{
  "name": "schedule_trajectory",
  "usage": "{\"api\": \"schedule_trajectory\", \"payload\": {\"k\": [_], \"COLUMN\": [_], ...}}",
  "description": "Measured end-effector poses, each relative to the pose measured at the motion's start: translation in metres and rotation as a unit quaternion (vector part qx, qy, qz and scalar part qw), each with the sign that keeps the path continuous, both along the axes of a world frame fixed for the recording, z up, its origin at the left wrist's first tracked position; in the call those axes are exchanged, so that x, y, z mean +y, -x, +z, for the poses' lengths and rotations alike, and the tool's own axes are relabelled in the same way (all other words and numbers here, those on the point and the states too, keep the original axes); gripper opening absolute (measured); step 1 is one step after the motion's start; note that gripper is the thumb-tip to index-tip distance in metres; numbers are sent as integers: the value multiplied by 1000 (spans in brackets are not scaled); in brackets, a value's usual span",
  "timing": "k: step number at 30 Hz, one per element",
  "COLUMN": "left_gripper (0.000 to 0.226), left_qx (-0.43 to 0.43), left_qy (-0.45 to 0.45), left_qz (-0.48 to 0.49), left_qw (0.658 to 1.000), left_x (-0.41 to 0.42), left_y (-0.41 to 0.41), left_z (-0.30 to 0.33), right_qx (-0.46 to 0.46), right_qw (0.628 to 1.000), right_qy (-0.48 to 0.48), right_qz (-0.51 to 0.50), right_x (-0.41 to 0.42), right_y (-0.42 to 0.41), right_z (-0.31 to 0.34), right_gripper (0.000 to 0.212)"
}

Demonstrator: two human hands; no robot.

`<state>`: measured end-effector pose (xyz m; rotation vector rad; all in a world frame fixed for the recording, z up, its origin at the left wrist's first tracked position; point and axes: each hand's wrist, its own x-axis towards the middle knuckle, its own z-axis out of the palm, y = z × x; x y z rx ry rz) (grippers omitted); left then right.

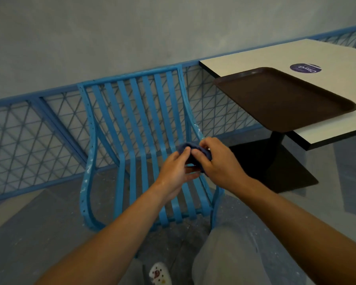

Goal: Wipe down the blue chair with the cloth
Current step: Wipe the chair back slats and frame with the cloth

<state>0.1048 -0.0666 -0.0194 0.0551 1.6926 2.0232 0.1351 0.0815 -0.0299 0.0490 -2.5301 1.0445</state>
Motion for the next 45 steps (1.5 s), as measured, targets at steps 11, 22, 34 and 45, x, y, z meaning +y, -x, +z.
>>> {"api": "schedule_trajectory", "payload": {"k": [11, 22, 34, 45], "left_gripper": [27, 29, 37, 44], "left_qx": [-33, 56, 57, 0], "left_qy": [10, 20, 84, -15], "left_qz": [18, -94, -40, -25], "left_qw": [999, 994, 994, 1000], "left_x": [9, 46, 82, 93], "left_y": [15, 97, 146, 152], "left_z": [-63, -96, -169, -180], "right_qx": [-14, -14, -56, -68], "right_qw": [994, 997, 992, 990], "right_qy": [104, 72, 33, 111], "right_qz": [43, -15, -105, -56], "right_x": [-16, 65, 130, 92], "right_y": [6, 84, 89, 94], "right_z": [-83, -79, -125, -132], "right_gripper": [29, 50, 26, 21]}}
